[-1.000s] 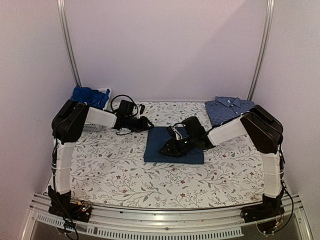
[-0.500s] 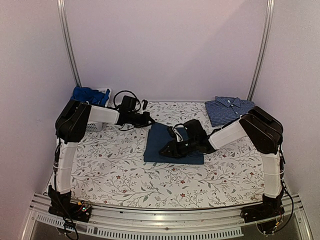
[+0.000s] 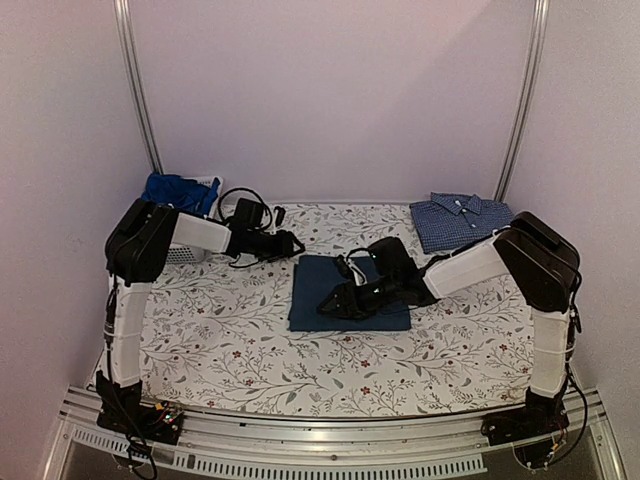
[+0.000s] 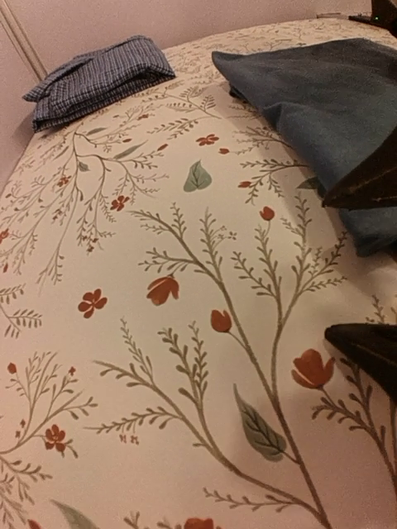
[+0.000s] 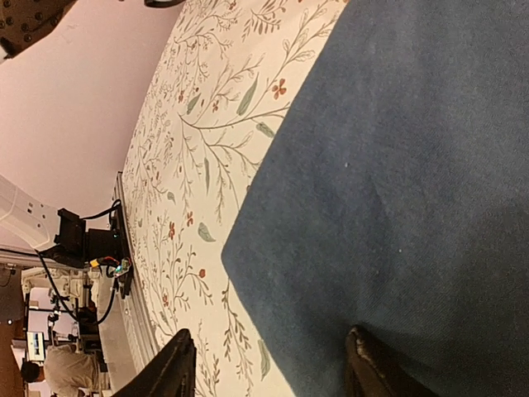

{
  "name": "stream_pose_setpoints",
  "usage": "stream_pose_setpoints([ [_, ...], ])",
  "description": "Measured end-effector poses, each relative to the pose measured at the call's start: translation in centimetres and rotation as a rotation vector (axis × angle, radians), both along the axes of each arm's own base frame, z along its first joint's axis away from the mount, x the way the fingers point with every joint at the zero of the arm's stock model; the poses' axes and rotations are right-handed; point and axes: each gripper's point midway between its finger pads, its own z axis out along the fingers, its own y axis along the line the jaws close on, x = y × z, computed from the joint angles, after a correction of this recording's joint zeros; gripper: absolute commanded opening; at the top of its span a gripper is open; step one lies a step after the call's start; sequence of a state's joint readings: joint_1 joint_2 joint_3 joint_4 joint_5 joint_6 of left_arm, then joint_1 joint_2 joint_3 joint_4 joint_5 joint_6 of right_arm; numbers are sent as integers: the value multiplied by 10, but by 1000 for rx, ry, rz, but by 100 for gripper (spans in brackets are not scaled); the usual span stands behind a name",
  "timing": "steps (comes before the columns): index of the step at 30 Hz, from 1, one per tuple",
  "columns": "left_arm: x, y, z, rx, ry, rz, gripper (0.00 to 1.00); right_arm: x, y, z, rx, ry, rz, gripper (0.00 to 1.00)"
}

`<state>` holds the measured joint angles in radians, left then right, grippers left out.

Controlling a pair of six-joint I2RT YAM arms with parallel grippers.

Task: Fold and stack the mixed laundry pile
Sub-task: Adjust the square-folded T-shirt at the center of the board.

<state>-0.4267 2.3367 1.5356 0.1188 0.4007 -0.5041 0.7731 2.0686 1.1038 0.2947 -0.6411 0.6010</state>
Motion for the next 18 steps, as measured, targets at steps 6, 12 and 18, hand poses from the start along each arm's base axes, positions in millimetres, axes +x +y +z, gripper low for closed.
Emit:
stream_pose_setpoints([
  [6,-34,21,52,21,-61,1,64,-8,-18,61,47,-39,5,69],
  [12,-89,-16,121,-101,-190,-137,64,17,-52,93,113,-93,-70,69],
  [18,-175,-83,86,-212,-76,-364,64,6,-84,36,84,54,-117,69],
])
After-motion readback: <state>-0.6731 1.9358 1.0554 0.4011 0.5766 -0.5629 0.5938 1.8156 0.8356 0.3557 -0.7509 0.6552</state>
